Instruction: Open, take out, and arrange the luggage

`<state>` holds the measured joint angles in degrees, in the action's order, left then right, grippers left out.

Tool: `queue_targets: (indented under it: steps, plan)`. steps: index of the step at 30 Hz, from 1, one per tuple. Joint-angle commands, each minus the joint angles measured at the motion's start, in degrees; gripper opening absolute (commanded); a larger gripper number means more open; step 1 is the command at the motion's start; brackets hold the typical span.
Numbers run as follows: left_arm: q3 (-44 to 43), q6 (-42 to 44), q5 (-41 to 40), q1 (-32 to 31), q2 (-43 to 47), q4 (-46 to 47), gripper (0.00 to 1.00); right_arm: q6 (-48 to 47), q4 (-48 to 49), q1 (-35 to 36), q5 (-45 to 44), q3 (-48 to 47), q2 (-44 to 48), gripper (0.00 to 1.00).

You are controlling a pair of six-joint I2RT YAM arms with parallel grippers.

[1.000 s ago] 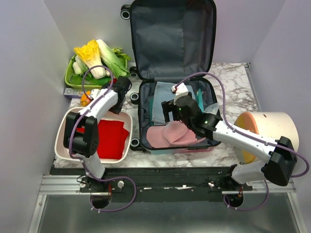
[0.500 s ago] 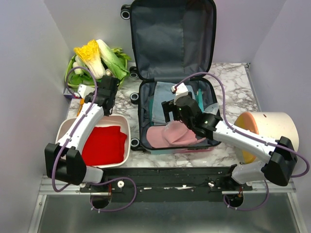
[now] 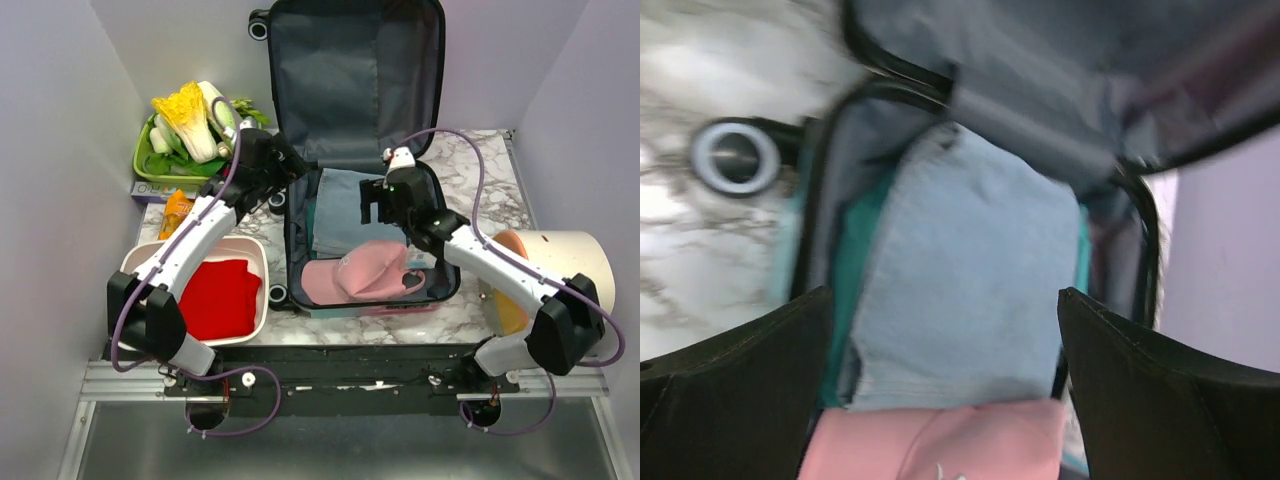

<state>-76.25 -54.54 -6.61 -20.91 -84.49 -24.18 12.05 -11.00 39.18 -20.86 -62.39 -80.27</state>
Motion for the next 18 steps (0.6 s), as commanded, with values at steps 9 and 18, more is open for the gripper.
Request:
queue_targets:
  steps: [9, 18]
  plan:
    - [-4.2, 9.9, 16.3, -9.6, -12.9, 3.5, 0.99, 5.6, -8.9, -15.9, 16.1, -6.1, -13.0, 1.0]
    - [-7.5, 9.1, 14.8, -11.5, -19.7, 0.7, 0.99, 3.4, -8.8, -18.2, 24.6, -9.2, -19.5, 0.96]
